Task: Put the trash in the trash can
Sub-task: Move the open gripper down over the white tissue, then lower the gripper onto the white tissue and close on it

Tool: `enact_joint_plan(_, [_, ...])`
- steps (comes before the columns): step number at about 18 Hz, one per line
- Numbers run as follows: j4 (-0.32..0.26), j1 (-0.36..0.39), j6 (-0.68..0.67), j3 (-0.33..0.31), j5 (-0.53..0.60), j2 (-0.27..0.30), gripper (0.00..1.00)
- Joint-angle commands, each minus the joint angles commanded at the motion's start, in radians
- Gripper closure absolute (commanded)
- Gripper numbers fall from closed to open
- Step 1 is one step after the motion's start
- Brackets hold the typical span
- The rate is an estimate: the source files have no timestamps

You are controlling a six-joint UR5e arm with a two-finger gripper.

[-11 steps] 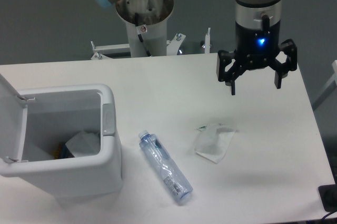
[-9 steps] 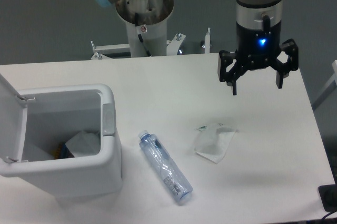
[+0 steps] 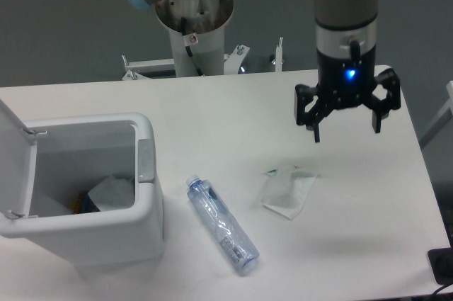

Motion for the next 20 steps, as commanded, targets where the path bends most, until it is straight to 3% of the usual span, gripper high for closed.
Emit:
enact_joint_plan(4, [0.111, -0.038, -0.06, -0.1, -0.003, -0.017, 0.0])
enact_joint_plan(6, [0.12, -0.051, -0.039, -0.156, 0.003, -0.038, 0.0])
enact_joint_plan(12, [0.123, -0.069, 0.326, -0.276, 0.034, -0.084, 0.0])
enact_joint_plan(14, [0.128, -0.065, 0.357, -0.301, 0.032, -0.087, 0.0])
enact_joint_plan(17, [0.143, -0.063, 0.357, -0.298, 0.035, -0.144, 0.0])
enact_joint_plan(20, [0.212, -0.063, 0.379, -0.302, 0.037, -0.189, 0.0])
